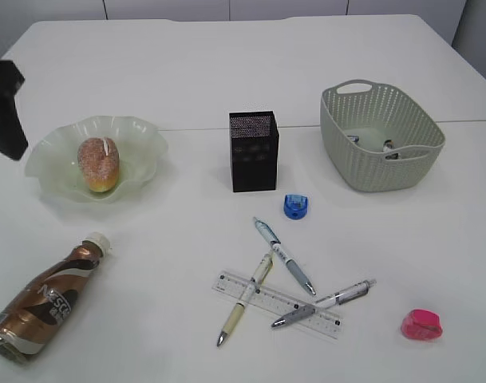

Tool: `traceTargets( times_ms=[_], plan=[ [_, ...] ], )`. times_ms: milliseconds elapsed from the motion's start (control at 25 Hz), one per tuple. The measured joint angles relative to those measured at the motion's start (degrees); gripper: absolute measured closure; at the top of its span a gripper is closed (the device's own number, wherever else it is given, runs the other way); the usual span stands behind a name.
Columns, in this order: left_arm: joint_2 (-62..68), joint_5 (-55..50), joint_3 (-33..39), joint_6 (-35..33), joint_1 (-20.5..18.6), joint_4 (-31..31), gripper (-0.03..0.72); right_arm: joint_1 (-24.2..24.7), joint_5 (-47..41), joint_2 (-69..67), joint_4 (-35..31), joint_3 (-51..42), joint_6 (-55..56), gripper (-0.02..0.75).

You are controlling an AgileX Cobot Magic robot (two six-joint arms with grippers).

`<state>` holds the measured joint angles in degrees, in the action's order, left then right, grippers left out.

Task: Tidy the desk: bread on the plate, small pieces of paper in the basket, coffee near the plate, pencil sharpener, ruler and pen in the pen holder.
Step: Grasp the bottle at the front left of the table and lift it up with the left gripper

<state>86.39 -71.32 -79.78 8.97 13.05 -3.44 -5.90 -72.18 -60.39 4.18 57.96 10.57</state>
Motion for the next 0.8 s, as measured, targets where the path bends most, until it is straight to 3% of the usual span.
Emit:
traceTargets(
  times_ms=[280, 600, 800],
  plan=[
    [4.09, 0.21, 3.21, 0.0, 0.3, 0.43, 0.195, 0.0, 0.32, 0.98, 0.22, -0.98, -0.27, 0.249],
    [13.25, 1.01, 3.21, -0.68, 6.49, 4.63, 0.158, 0.0, 0.32, 0.98, 0.22, -0.98, -0.27, 0.251],
    [18.7, 1.48, 3.21, -0.58, 7.28, 5.74, 0.15, 0.0, 0.32, 0.98, 0.22, -0.98, -0.31, 0.251]
  ],
)
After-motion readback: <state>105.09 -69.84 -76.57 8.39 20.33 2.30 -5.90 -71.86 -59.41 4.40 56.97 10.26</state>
